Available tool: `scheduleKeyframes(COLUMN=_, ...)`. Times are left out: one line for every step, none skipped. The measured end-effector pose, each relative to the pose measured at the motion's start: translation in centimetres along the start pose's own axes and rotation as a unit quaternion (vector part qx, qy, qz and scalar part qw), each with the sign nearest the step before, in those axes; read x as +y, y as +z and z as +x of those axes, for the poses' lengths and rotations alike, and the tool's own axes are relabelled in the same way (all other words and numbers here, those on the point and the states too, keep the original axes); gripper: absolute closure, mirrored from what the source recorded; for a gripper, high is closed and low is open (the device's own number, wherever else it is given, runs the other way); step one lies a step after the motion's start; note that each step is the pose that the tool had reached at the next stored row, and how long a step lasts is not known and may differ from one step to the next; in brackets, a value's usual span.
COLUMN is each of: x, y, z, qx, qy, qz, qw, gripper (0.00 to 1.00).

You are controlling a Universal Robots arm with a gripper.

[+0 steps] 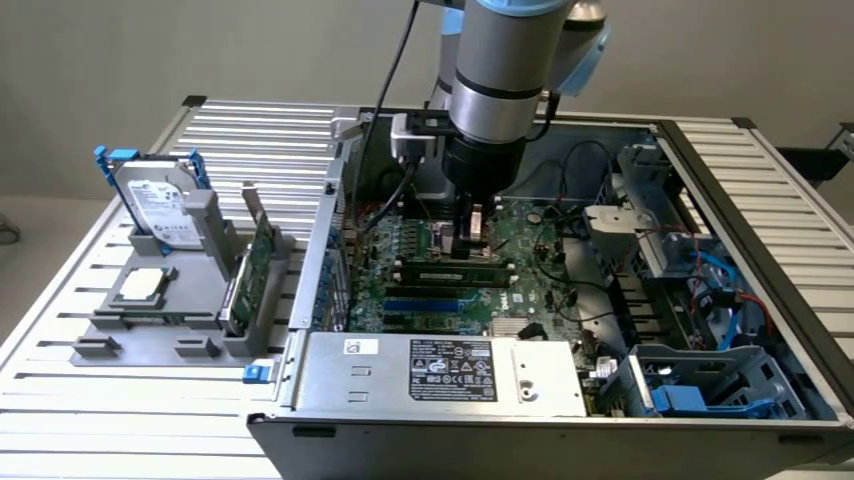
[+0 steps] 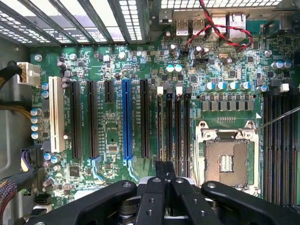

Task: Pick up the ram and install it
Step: 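Press down the ram until it locks into place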

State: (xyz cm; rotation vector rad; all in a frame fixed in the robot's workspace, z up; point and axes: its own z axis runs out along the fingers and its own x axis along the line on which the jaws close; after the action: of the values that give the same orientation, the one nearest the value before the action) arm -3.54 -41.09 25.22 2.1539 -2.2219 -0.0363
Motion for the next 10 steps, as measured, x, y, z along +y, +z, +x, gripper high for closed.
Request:
scheduleKeyframes(x=0.01, y=0.00, z=0.00, qx=0.0000, qy=0.000, qz=0.0000, qw=1.0000, gripper=0.89)
scheduleKeyframes(x=0.01, y=0.00, z=0.00, qx=0.0000, qy=0.000, qz=0.0000, qw=1.0000, gripper=0.89)
scheduleKeyframes(x=0.01, y=0.00, z=0.00, qx=0.0000, qy=0.000, qz=-0.0002, qw=1.0000, gripper=0.89)
scheduleKeyframes(x=0.01, y=0.00, z=0.00, qx=0.0001, qy=0.000, qz=-0.0002, qw=1.0000, gripper=0.89)
scheduleKeyframes(x=0.02, y=0.00, z=0.01, qx=0.0001, qy=0.000, qz=-0.0002, qw=1.0000, gripper=0.89)
scheduleKeyframes(x=0.09, y=0.04, z=0.02, qx=0.0001, qy=0.000, qz=-0.0003, qw=1.0000, gripper=0.89)
scheduleKeyframes(x=0.21, y=0.13, z=0.02, qx=0.0000, qy=0.000, qz=-0.0003, qw=1.0000, gripper=0.89)
scheduleKeyframes(x=0.35, y=0.25, z=0.02, qx=0.0001, qy=0.000, qz=-0.0002, qw=1.0000, gripper=0.89)
scheduleKeyframes(x=0.50, y=0.44, z=0.01, qx=0.0000, qy=0.000, qz=-0.0002, qw=1.0000, gripper=0.89)
scheduleKeyframes(x=0.65, y=0.63, z=0.00, qx=-0.0001, qy=0.001, qz=-0.0001, qw=1.0000, gripper=0.89)
